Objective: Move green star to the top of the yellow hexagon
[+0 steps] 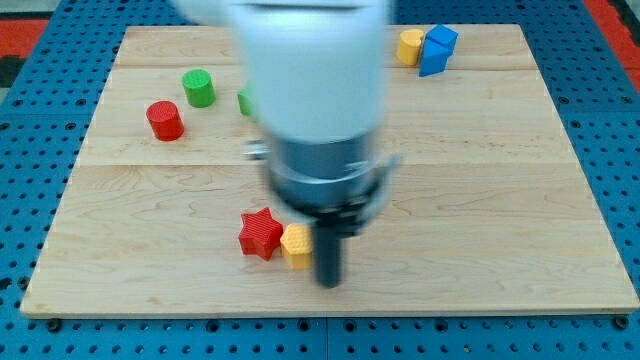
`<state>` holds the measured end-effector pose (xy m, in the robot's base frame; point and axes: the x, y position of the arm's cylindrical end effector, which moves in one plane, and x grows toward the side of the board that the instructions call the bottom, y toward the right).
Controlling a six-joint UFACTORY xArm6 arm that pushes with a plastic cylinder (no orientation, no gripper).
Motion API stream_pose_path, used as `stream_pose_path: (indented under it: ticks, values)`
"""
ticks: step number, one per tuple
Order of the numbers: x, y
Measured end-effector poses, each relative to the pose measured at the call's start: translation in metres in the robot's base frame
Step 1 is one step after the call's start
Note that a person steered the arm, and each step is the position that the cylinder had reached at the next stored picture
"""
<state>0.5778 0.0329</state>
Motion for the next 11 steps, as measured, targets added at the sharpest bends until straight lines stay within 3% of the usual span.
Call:
stream_pose_path:
  ticks: [1,2,3,4,7,8,10,11]
  values:
    - [-0.041,0.004]
    - [-0.131,-0.037]
    - [-0.219,-0.028]
    - [-0.253,-0.035]
    - [-0.284,-0.074]
    - [-0.275,-0.13]
    - [-0.141,-0.067]
    - [-0.113,-0.063]
